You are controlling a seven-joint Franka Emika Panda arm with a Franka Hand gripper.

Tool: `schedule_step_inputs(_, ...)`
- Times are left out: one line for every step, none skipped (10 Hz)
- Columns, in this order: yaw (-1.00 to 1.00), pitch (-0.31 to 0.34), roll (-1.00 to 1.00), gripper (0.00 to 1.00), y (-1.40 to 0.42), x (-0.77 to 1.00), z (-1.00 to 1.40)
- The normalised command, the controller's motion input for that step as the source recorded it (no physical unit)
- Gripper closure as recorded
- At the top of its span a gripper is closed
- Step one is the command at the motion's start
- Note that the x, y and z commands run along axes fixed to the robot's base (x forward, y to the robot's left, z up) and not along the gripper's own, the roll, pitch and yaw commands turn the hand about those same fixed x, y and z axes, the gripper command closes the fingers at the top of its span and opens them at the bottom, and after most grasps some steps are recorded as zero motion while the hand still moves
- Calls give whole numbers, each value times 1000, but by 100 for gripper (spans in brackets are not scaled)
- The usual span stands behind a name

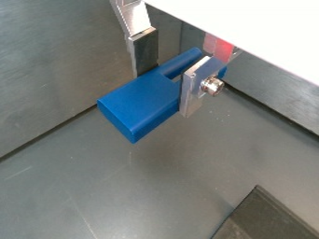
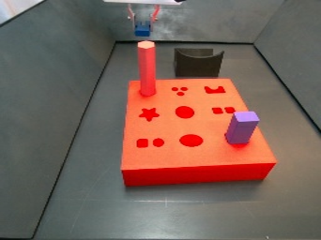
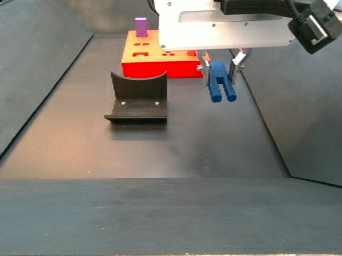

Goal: Pick up the square-circle object. Move up. Rotate the square-circle object. Place the square-circle object on the fixture. Regrasp the square-circle object. Move to above the board. Insert the square-circle object.
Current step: Rotate the square-circle object.

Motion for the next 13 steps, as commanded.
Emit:
schedule_step_inputs(0,0,0,100,0,0,-1000)
schedule_step_inputs(33,-11,0,100,0,8,-1000)
schedule_step_inputs(36,-18,-14,100,-2,14,-1000)
schedule_step_inputs(30,-29,-37,100,-2,22,-1000)
schedule_step_inputs(24,-35,-57,100,2,28,-1000)
schedule_step_inputs(19,-36,-76,100,3,35,-1000)
schedule_step_inputs(18,-37,-99,100,5,44,-883)
schedule_step_inputs(18,-39,-116,100,8,47,-765)
schedule_step_inputs(18,-49,-136,100,15,42,-623)
schedule_step_inputs(19,-51,-145,100,17,40,-557)
schedule_step_inputs(19,-51,-161,100,18,45,-431)
schedule_step_inputs(16,-57,-168,100,20,46,-342)
schedule_step_inputs(14,-60,-177,100,21,44,-259)
